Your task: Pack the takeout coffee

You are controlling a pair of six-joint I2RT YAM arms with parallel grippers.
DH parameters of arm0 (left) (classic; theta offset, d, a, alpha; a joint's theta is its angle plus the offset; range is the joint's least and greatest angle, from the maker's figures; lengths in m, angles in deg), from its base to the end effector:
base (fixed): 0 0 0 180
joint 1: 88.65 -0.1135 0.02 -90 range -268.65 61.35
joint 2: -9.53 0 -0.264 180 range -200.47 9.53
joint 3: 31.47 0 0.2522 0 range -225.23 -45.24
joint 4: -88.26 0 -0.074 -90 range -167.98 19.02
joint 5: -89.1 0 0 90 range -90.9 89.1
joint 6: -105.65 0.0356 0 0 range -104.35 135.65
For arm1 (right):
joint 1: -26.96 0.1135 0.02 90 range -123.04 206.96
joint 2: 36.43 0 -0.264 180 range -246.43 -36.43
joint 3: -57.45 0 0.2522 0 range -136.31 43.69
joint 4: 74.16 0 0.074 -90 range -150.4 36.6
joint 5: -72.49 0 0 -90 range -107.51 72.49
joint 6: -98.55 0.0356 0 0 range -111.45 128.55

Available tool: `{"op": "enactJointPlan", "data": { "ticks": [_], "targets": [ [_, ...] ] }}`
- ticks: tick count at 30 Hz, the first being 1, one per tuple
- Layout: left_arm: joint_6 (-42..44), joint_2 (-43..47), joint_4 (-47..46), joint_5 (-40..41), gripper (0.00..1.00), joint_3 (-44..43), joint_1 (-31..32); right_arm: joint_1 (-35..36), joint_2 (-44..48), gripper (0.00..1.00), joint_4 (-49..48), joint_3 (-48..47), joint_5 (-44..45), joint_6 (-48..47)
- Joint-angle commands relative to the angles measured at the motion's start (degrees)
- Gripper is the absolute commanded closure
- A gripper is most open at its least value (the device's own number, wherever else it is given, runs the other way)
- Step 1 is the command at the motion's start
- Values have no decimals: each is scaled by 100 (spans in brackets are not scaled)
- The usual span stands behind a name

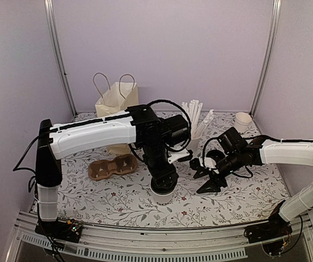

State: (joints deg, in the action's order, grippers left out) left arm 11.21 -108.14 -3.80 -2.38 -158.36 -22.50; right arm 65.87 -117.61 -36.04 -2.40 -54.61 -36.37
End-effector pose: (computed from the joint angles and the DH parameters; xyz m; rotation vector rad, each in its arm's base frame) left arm 0.1661 -0.3781 0.2802 1.5363 2.5641 -0.2021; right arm 0.1939 0.1841 0.1945 -1.8187 1.6870 0.7924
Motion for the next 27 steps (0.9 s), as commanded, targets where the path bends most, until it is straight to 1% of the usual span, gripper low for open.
{"op": "enactJointPlan", "data": {
  "ticks": [1, 6, 14, 27],
  "targets": [
    [-14, 356, 135, 130, 24, 71, 56, -24, -37, 32, -28, -12, -138, -16],
    [-8, 276, 112, 43, 24, 274, 64, -24, -65, 32, -19, -32, -139, -18],
    [76, 31, -22, -1, 24, 47, 63, -24, -20, 32, -12, -6, -121, -16],
    [102, -142, -78, -116, 21, 45, 65, -24, -25, 32, -1, -6, -113, -47]
  ]
}}
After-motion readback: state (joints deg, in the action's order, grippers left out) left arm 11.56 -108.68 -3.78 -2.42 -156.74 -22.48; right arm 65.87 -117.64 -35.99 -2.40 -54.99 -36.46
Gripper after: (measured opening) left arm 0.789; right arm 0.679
